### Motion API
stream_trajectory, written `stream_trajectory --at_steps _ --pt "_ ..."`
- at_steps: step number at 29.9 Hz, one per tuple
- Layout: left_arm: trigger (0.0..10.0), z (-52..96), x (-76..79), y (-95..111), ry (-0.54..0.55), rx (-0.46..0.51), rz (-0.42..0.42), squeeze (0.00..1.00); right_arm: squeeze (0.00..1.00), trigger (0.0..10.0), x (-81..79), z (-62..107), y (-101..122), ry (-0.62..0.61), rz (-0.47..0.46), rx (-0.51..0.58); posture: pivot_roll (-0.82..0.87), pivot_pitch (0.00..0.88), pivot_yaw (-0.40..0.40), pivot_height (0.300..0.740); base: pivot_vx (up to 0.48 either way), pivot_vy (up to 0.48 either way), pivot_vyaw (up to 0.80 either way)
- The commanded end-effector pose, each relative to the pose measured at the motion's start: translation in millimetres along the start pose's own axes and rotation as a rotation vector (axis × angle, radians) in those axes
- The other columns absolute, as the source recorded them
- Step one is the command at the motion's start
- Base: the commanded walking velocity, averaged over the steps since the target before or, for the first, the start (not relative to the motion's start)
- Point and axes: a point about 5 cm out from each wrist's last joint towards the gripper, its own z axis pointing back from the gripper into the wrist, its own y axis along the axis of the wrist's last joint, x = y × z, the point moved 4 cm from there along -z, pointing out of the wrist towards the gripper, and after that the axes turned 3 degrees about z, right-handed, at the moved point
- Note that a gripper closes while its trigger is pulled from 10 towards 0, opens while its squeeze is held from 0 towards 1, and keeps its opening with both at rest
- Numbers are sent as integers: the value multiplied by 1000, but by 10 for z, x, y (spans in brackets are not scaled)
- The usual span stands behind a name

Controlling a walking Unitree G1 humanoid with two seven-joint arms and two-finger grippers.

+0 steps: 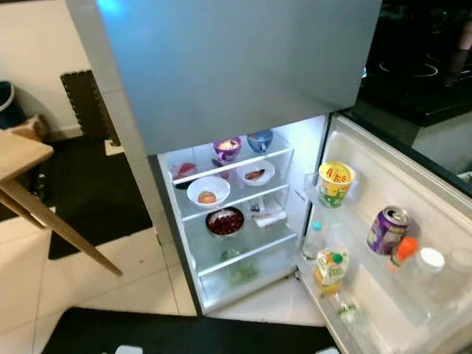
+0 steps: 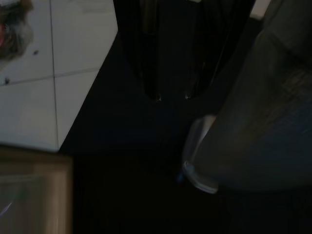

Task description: Restocking fridge

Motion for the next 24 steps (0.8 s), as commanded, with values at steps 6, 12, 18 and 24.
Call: stream_trajectory --at_steps 6,12,18,24 --pt "10000 21 -15 -145 1 -49 -12 0 0 10000 -30 0 -28 8 -9 -7 -48 6 2 740 -315 0 0" --pt "10000 24 -23 -157 2 -52 -14 0 0 10000 -31 0 -34 8 -9 -9 -48 6 2 740 -315 0 0" --pt "10000 25 -30 -162 2 -57 -47 0 0 10000 -33 0 -41 7 -11 -12 -50 5 2 740 -202 0 0" --pt "10000 29 -34 -172 -13 -56 -48 0 0 10000 -36 -1 -41 7 -12 -14 -50 4 2 740 0 0 0"
